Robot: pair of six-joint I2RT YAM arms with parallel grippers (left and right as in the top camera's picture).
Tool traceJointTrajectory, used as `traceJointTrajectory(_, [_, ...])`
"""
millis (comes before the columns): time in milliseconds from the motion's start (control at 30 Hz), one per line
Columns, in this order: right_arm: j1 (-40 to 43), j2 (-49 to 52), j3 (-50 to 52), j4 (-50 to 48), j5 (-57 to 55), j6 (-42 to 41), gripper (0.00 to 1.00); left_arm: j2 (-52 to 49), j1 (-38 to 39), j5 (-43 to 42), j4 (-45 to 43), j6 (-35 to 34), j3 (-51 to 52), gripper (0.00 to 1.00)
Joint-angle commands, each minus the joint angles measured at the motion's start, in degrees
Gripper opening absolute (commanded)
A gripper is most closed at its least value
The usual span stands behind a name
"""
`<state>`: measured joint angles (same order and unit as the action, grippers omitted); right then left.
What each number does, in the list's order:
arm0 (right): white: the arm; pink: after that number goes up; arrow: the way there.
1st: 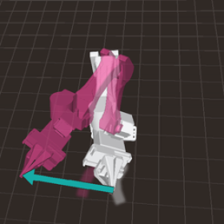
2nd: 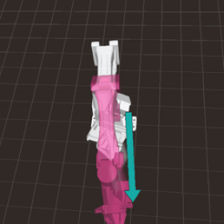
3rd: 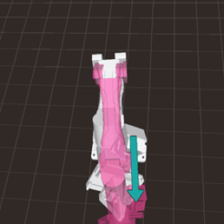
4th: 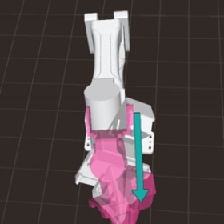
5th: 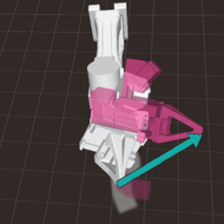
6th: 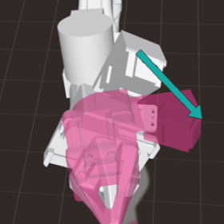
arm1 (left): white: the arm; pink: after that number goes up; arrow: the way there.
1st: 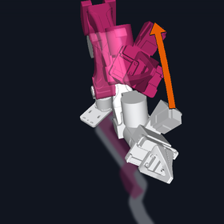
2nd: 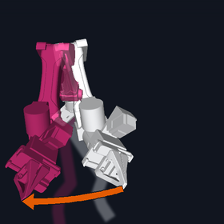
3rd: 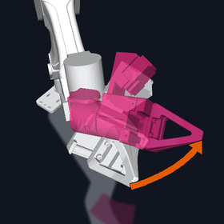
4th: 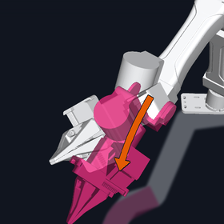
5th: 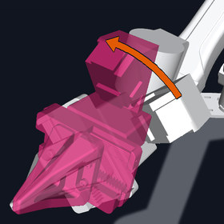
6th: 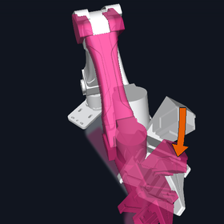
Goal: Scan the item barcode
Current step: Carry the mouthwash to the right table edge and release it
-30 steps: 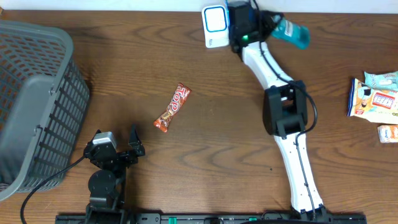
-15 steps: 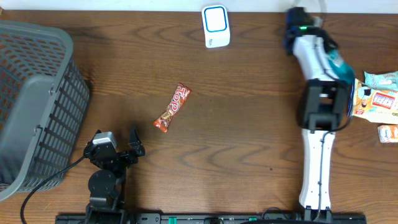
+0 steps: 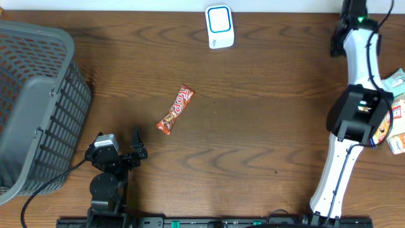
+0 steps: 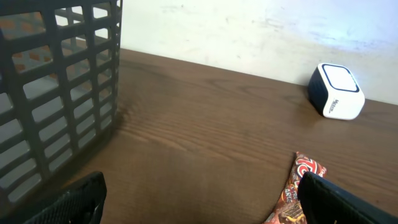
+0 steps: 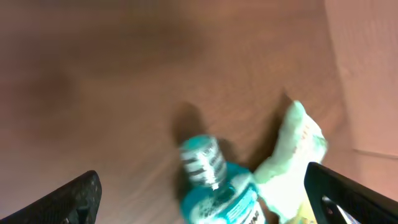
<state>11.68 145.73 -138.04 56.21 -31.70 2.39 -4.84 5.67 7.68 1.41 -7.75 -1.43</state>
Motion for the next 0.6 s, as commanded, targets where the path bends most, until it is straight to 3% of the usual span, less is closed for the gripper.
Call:
traceJointTrajectory(0, [-0.5,-10.6,-0.7,0.4,18.0,-4.5,0.99,0.0,-0.2,0.9,2.0,-0.5,1.2,0.98])
traceJointTrajectory(200, [-1.1,-21.9,-0.7,2.6,40.0,-8.7,0.99,0.0,-0.3,0.9,2.0,-0.5,1.2,0.98])
traceJointTrajectory(567, [-4.5,-34.1,-0.7,8.9,56.4,-12.7,0.99,0.0,-0.2,0.9,2.0,-0.5,1.2,0.98])
